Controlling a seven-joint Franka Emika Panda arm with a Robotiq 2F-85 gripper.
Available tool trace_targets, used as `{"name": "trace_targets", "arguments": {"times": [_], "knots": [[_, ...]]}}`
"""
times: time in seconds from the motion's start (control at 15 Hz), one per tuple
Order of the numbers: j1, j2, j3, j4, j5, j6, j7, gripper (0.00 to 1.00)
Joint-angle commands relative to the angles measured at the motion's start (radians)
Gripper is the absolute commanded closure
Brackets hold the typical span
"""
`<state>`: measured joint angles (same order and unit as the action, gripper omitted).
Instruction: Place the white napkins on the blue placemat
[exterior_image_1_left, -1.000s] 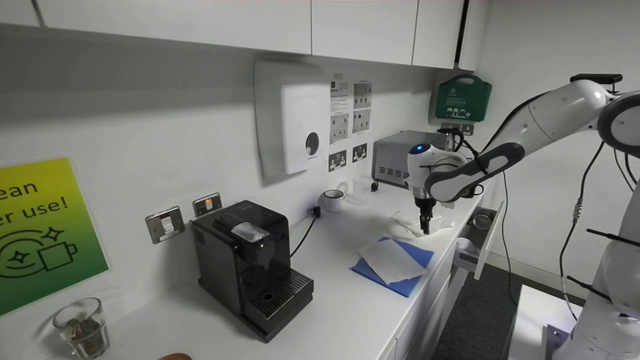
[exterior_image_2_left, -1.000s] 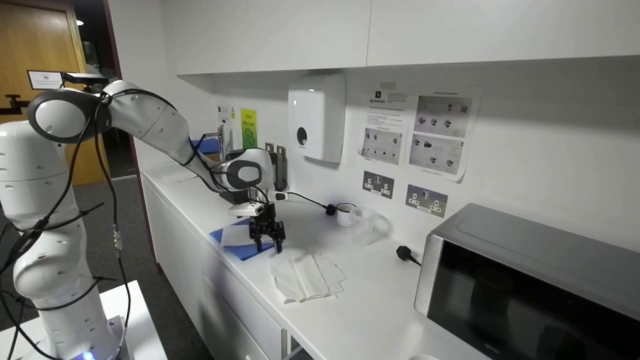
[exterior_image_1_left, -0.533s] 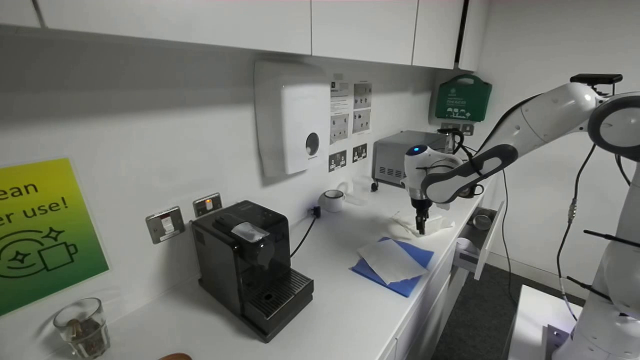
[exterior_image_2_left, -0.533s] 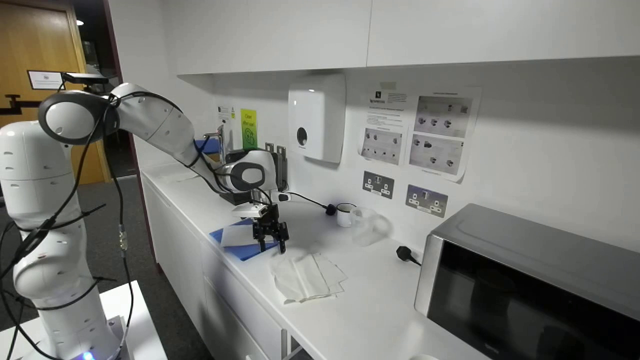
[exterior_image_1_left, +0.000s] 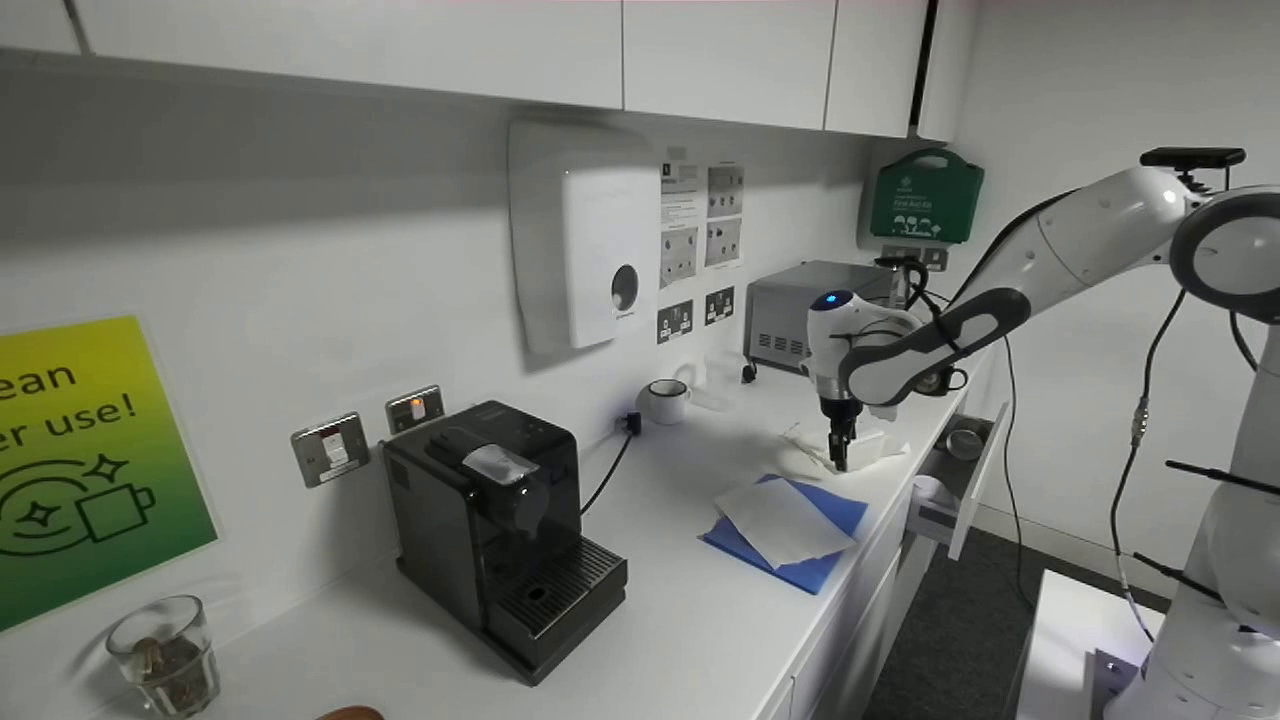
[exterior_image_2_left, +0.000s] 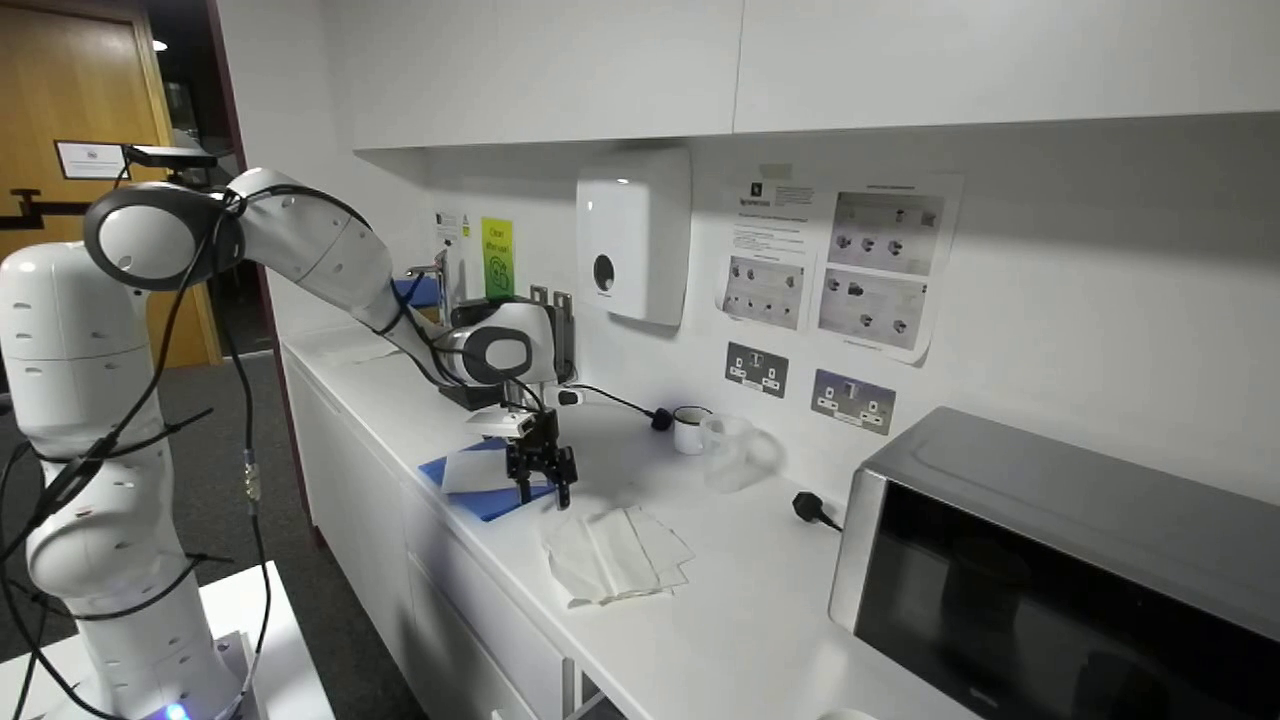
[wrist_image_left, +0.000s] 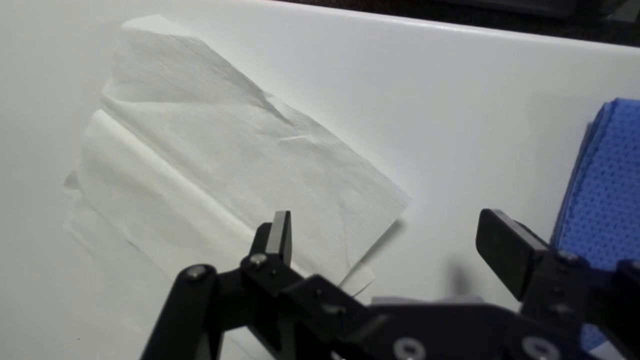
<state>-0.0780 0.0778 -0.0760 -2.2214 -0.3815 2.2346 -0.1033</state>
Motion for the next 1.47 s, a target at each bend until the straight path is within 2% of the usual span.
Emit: {"name": "trace_targets", "arguments": {"times": [0.0, 0.4, 1.0, 1.4], "knots": [[0.008, 0.002, 0.001, 0.005, -0.016, -0.01, 0.003, 0.0], [0.013, 0.012, -0.001, 0.005, -0.032, -0.006, 0.015, 0.0], [0.015, 0.024, -0.008, 0.006, -0.14, 0.0, 0.094, 0.0], [0.011, 0.05, -0.011, 0.012, -0.167, 0.007, 0.079, 0.0]]}}
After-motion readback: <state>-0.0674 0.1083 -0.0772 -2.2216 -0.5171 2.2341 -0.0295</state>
